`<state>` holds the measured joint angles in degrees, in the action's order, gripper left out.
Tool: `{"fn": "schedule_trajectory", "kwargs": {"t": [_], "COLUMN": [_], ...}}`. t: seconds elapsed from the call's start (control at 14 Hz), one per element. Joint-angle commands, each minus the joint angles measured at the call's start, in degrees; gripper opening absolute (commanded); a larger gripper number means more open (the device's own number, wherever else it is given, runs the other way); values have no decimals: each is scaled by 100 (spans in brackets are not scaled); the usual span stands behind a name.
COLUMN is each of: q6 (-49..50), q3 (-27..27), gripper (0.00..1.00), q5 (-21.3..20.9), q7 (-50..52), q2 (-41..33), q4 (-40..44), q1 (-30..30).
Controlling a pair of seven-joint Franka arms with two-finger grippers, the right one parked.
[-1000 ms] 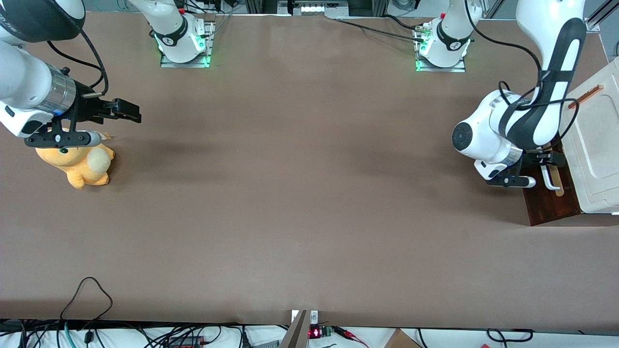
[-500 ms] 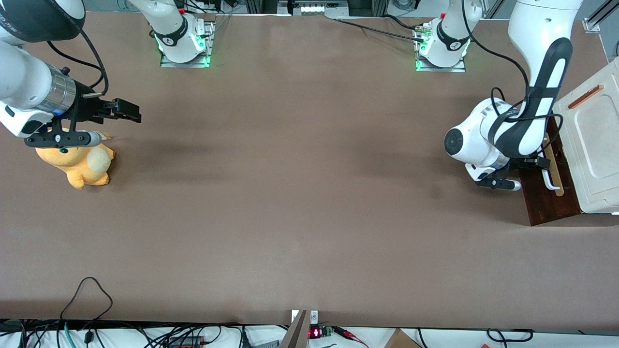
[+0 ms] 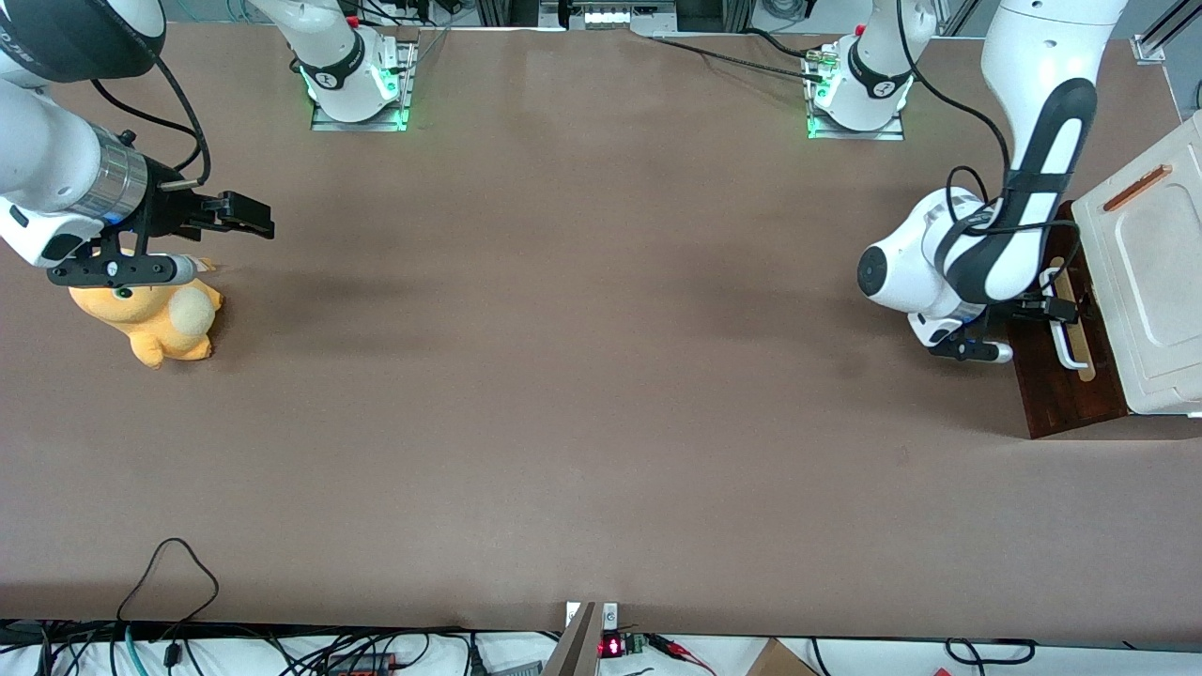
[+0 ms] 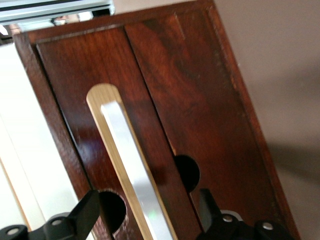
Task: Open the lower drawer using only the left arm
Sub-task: 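Close the left gripper around the white bar handle of the lower drawer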
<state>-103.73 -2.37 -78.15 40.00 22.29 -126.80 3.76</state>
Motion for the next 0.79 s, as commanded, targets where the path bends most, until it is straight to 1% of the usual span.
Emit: {"fn": "schedule_trajectory", "kwargs": {"t": [0.0, 0.07, 0.21, 0.36, 0.57, 0.64, 0.71], "q6": [151, 151, 247, 301, 266, 257, 257], "q3": [26, 26, 26, 35, 79, 79, 88], "gripper": [94, 94, 94, 84, 82, 77, 77], "q5": [-288, -436, -534, -578, -666, -666, -675], "q7": [254, 288, 438, 482, 491, 508, 534], "q2": [-146, -146, -145, -146, -111, -67, -32], "q4": [-249, -249, -266, -266, -266, -249, -249], "q1": [143, 143, 134, 125, 108, 99, 99]}}
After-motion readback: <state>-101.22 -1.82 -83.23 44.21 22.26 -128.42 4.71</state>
